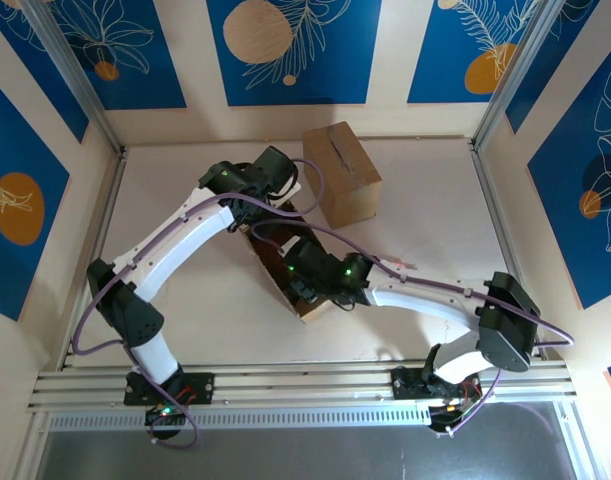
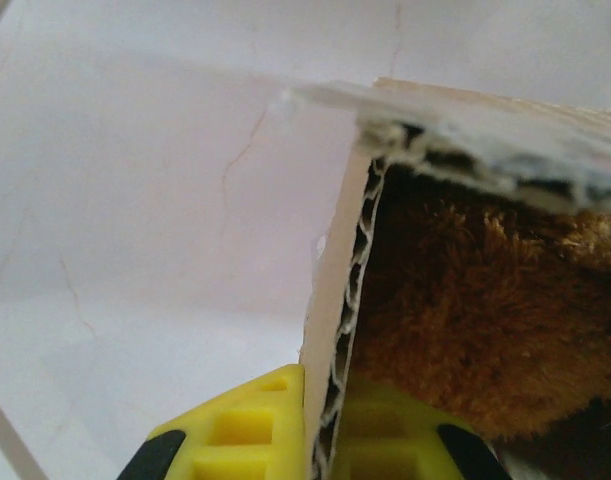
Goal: Unpack the express box
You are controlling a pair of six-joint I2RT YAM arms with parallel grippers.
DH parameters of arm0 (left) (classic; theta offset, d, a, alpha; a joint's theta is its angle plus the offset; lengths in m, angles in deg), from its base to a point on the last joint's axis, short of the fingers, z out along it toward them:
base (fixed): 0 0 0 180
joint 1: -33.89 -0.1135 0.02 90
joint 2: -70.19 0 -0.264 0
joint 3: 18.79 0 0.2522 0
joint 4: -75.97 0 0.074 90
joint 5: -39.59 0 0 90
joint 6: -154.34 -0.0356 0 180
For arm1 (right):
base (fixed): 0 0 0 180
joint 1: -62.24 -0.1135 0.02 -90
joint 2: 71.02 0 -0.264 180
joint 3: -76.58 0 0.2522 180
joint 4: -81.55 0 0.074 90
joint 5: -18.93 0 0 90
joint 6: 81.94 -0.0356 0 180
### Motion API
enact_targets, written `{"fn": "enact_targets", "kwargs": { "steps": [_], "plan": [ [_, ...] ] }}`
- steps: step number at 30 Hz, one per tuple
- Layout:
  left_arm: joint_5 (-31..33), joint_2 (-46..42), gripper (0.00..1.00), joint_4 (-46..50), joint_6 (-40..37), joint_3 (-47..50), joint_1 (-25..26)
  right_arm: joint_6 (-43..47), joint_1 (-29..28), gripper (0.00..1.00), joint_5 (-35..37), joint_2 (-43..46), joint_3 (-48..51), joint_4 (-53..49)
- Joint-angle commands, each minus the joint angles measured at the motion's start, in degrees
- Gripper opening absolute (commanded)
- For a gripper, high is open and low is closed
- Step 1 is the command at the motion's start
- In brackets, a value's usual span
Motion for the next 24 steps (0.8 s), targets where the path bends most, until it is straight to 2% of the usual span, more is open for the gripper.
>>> {"fn": "enact_targets", "kwargs": {
  "steps": [1,8,13,24],
  "plan": [
    [10.23,4.65,0.00,1.17,-0.69,2.62,-6.87,1.06,-2.94,0.00,-0.81,14.10,-2.56,14.23],
    [9.21,5.66,0.00,1.39,1.09,3.79,-8.94,0.89,-3.54,0.00,-1.95,20.19,-0.41,17.32],
    [8.65,6.09,0.00,1.39,1.75,4.67,-9.90,1.66,-3.85,0.00,-1.63,24.70,3.40,23.35],
    [9.90,6.18,0.00,2.21,2.43,4.47,-10.44,1.94,-3.38,0.00,0.14,25.44,2.66,21.77]
  ]
}}
